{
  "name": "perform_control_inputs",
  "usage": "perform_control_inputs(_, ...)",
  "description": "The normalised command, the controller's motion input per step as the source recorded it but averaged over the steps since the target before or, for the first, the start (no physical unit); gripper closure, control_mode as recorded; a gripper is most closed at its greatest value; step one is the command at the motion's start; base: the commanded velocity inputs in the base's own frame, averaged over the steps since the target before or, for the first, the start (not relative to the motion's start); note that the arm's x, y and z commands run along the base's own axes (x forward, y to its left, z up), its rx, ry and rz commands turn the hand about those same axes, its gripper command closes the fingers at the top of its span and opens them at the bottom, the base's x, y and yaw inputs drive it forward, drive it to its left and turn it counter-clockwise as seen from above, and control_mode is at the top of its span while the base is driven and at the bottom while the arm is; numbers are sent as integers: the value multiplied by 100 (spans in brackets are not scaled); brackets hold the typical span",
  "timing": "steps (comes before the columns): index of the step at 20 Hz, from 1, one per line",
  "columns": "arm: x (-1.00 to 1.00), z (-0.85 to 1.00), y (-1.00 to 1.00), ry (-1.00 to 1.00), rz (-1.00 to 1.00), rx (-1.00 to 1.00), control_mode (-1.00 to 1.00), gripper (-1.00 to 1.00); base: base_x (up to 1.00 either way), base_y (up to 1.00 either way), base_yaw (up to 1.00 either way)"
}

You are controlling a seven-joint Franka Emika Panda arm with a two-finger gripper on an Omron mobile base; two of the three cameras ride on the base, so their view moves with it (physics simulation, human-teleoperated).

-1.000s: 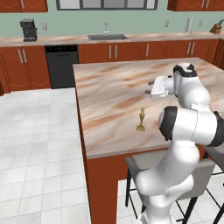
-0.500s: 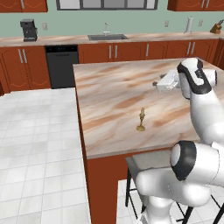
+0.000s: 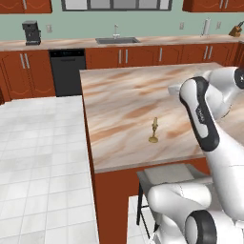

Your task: Get the candle and the wine from the cabinet and move them to the dining counter.

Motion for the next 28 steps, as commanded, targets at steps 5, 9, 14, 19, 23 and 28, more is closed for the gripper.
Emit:
perform_control_inputs(5, -95, 43, 0, 22, -27, -1, -100, -100, 0, 0, 0)
perform_control_inputs(9, -88, 18, 6, 19, -19, 0, -100, -100, 0, 0, 0)
perform_control_inputs(14, -80, 7, 13, 21, -18, 0, -100, -100, 0, 0, 0)
perform_control_inputs(19, -47, 13, 3, 14, -8, -1, -100, -100, 0, 0, 0)
perform_control_inputs(23, -25, 0, -2, 0, 8, 0, -100, -100, 0, 0, 0)
perform_control_inputs(28, -28, -11, -3, 0, 22, 0, -100, -100, 0, 0, 0)
